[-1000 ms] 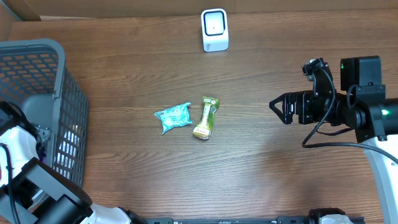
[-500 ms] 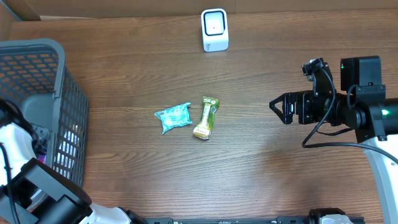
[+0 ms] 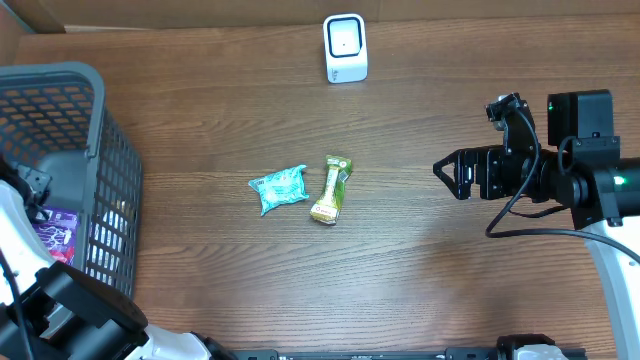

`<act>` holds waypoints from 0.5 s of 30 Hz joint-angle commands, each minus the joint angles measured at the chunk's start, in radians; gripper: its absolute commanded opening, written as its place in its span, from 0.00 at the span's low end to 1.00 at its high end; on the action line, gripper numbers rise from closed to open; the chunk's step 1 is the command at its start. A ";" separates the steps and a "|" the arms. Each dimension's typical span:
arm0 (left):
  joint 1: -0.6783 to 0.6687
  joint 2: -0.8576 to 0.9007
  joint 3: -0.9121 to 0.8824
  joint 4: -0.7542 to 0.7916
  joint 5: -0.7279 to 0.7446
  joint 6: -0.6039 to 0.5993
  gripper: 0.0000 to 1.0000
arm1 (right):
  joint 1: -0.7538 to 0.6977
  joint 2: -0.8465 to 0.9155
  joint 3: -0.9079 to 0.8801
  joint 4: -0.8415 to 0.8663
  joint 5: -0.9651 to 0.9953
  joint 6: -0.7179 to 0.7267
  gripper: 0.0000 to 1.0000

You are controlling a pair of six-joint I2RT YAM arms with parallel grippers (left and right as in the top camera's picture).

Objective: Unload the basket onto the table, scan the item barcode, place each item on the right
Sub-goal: 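Grasp the purple pouch in the basket with the left gripper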

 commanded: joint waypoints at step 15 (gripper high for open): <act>-0.005 0.026 -0.410 0.342 0.005 0.007 1.00 | 0.005 0.000 0.015 0.005 -0.012 0.003 1.00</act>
